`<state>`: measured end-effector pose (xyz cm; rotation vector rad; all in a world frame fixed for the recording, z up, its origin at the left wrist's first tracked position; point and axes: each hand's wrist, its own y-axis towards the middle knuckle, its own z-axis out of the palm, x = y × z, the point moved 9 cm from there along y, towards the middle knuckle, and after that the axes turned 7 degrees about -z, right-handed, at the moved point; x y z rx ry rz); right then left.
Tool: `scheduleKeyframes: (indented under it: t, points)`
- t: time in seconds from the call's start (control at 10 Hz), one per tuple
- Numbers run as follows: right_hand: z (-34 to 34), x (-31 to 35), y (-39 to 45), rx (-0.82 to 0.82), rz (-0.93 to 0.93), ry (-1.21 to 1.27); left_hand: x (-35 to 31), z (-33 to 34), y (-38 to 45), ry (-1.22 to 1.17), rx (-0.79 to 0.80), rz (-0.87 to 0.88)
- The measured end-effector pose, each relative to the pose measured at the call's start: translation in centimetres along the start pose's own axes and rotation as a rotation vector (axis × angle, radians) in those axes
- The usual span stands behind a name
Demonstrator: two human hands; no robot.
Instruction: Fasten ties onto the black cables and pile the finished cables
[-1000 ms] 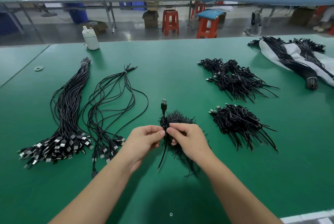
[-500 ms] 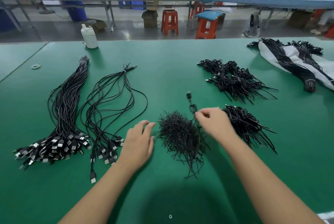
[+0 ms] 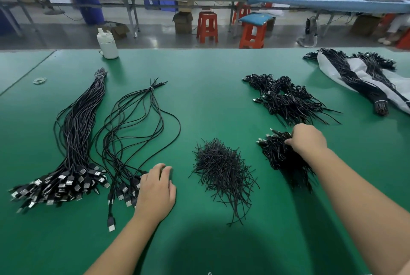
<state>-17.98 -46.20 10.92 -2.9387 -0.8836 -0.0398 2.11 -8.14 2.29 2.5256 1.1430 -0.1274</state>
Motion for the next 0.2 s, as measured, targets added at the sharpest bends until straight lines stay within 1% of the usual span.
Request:
scheduleKeyframes:
  t: [0.1,0.2]
  points:
    - [0.51,-0.11,-0.1,0.003,-0.019,-0.025,0.08,0.16,0.02,0.01,0.017,-0.012]
    - [-0.4,0.28,-0.32,-0.052,-0.047,0.019,0.24,0.16,-0.02,0.0,0.008,-0.025]
